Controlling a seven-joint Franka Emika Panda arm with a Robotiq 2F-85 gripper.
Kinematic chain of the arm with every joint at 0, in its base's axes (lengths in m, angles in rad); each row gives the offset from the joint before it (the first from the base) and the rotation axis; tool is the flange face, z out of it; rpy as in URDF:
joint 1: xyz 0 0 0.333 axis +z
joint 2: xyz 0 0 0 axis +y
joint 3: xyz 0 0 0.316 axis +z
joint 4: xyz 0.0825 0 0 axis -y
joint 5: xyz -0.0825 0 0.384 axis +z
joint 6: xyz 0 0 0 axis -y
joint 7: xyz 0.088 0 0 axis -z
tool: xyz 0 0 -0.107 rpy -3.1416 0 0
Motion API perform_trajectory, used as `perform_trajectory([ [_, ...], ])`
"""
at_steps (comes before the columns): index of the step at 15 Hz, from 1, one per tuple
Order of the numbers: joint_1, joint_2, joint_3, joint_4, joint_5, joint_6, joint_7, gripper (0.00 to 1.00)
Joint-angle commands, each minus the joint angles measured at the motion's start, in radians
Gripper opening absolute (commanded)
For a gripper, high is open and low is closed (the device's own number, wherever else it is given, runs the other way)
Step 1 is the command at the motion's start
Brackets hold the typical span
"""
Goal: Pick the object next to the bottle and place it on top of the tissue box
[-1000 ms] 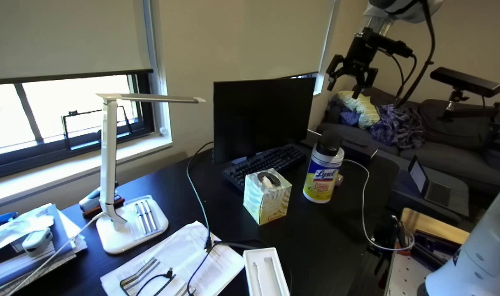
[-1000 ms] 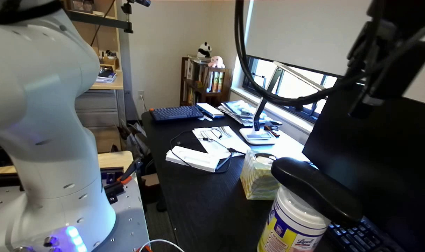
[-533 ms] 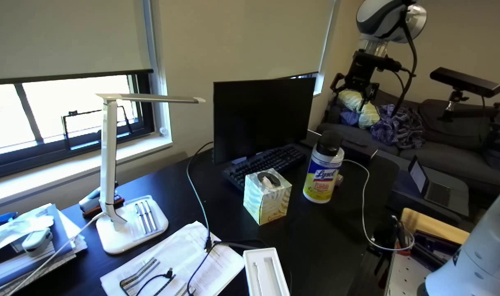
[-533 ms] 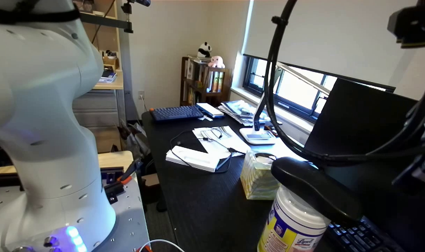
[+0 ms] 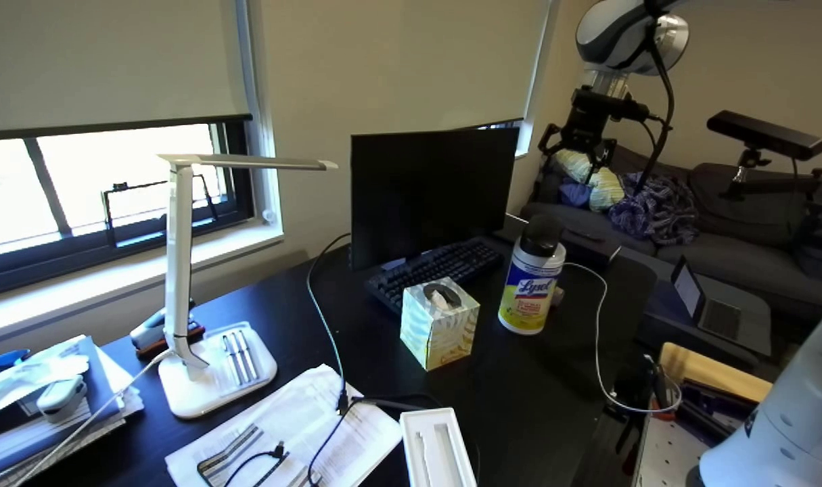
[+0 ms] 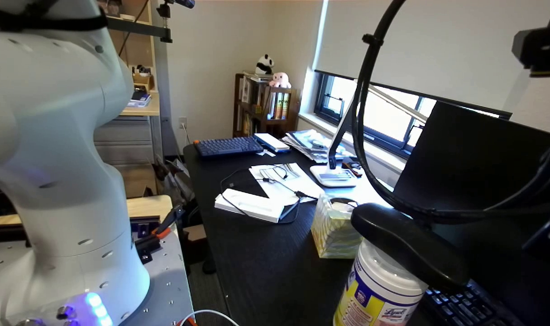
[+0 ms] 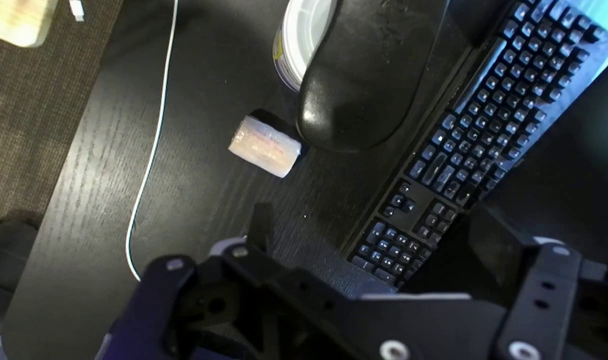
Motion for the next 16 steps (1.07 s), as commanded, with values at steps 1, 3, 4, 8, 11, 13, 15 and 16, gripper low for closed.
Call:
perform_trajectory([
  [1, -0.006, 0.083, -0.006, 0.015, -0.006, 0.105, 0.100, 1.00],
  [3, -0.014, 0.142, -0.022, 0.025, -0.007, 0.157, 0.139, 1.00],
  [4, -0.016, 0.169, -0.030, 0.026, -0.003, 0.182, 0.148, 1.00],
  [8, -0.023, 0.274, -0.064, 0.043, 0.002, 0.220, 0.164, 1.00],
  [11, -0.025, 0.338, -0.083, 0.061, 0.001, 0.230, 0.181, 1.00],
  [13, -0.032, 0.380, -0.092, 0.094, 0.014, 0.217, 0.198, 1.00],
  [15, -0.032, 0.416, -0.104, 0.115, 0.013, 0.229, 0.242, 1.00],
  [16, -0.032, 0.428, -0.109, 0.123, 0.005, 0.220, 0.257, 1.00],
])
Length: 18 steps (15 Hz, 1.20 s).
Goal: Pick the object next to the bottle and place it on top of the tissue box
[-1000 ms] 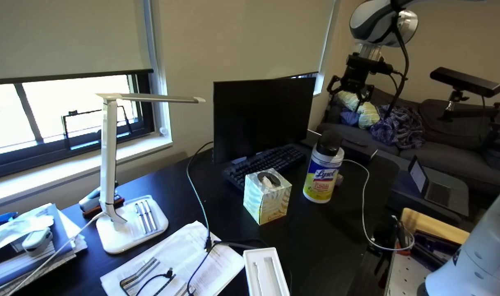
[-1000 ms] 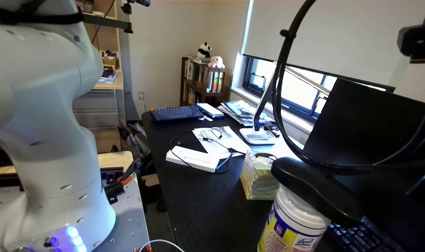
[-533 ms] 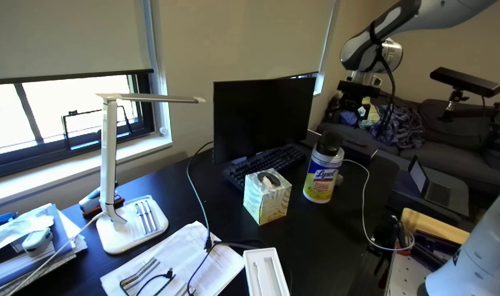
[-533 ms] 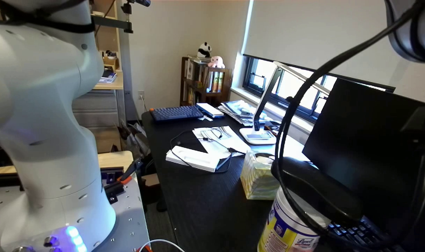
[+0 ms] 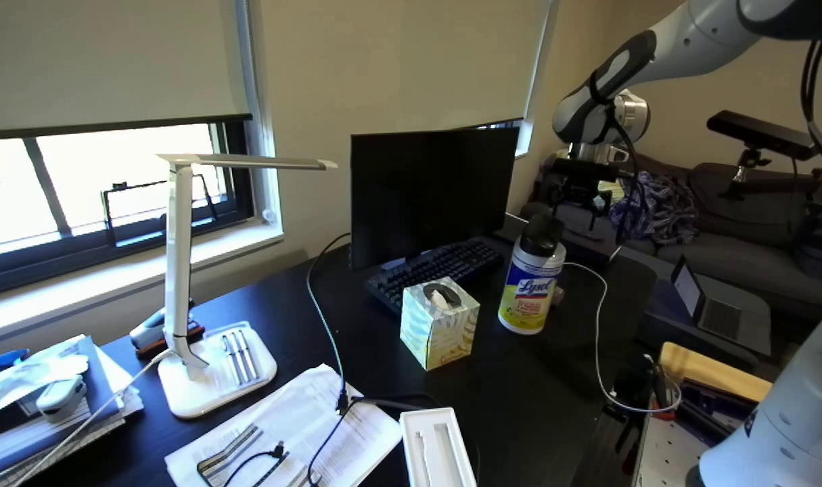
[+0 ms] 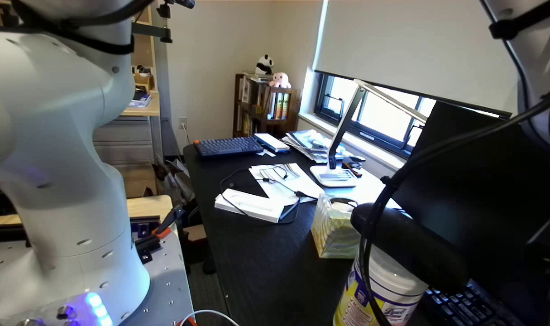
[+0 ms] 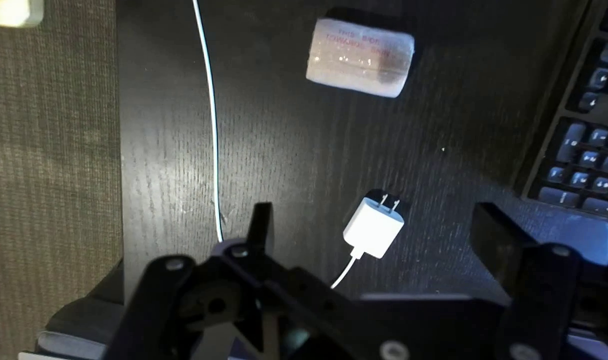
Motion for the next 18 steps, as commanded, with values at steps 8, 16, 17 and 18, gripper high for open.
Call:
perform_trajectory([
  [8, -0.027, 0.048, 0.010, 0.062, 0.015, -0.108, -0.004, 1.00],
  [16, -0.098, 0.179, 0.061, 0.074, 0.181, -0.085, -0.073, 1.00],
  [17, -0.115, 0.198, 0.067, 0.080, 0.212, -0.084, -0.090, 1.00],
  [18, -0.122, 0.206, 0.067, 0.076, 0.228, -0.076, -0.098, 1.00],
])
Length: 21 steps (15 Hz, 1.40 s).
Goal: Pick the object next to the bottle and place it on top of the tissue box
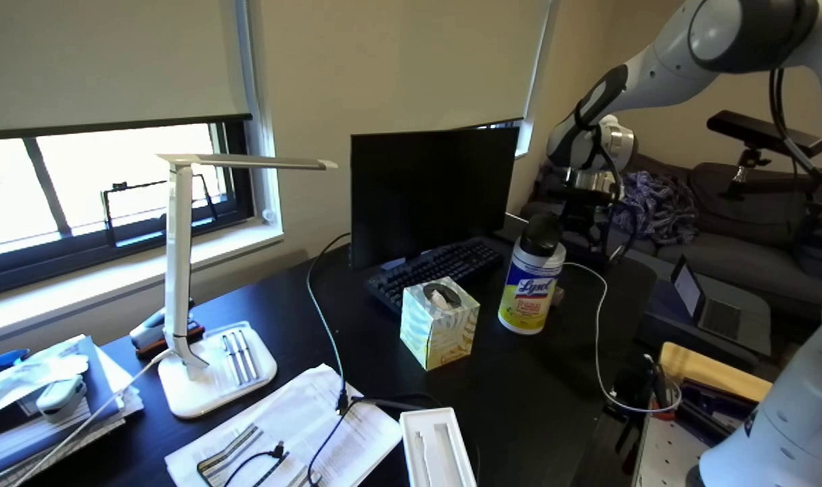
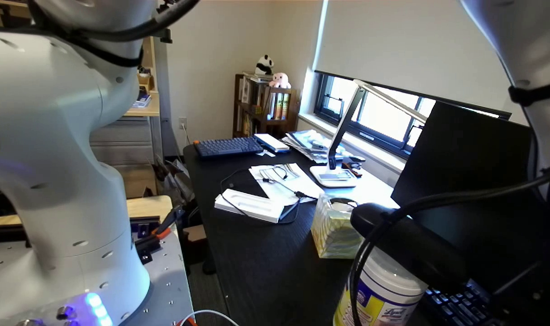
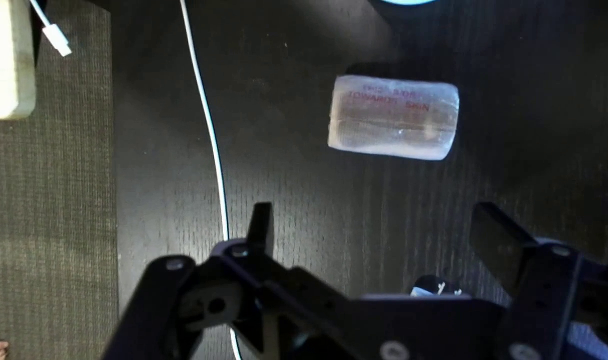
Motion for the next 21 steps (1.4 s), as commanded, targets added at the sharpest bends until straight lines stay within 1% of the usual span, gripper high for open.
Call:
perform_trajectory([
  [1, -0.062, 0.052, 0.029, 0.023, 0.102, 0.027, -0.079, 1.00],
  [4, -0.090, 0.083, 0.043, 0.031, 0.151, 0.047, -0.133, 1.00],
  [6, -0.113, 0.101, 0.067, 0.041, 0.204, 0.049, -0.171, 1.00],
  [10, -0.124, 0.128, 0.096, 0.052, 0.236, 0.046, -0.233, 1.00],
  [15, -0.117, 0.150, 0.103, 0.072, 0.138, 0.013, -0.418, 1.00],
  [19, -0.113, 0.154, 0.107, 0.059, 0.055, 0.058, -0.566, 1.00],
  [21, -0.126, 0.164, 0.117, 0.054, 0.027, 0.097, -0.655, 1.00],
])
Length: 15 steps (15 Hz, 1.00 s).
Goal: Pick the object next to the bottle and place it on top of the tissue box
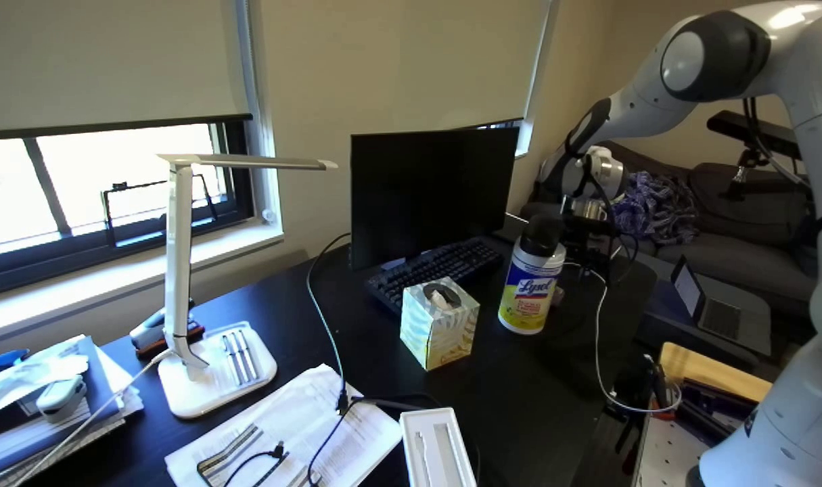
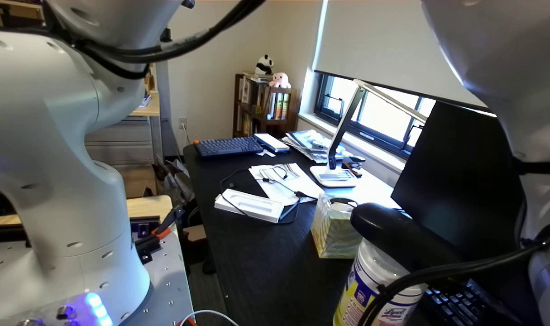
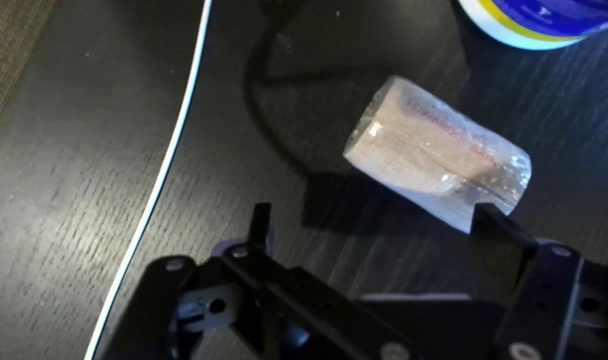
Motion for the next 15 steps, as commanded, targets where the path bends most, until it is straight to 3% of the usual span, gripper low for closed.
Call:
perform_trajectory([
  [1, -0.032, 0.023, 0.026, 0.008, -0.051, 0.066, -0.167, 1.00],
  [6, -0.103, 0.054, 0.083, 0.007, -0.045, 0.151, -0.371, 1.00],
  [15, -0.255, 0.082, 0.179, 0.039, -0.016, 0.106, -0.476, 1.00],
])
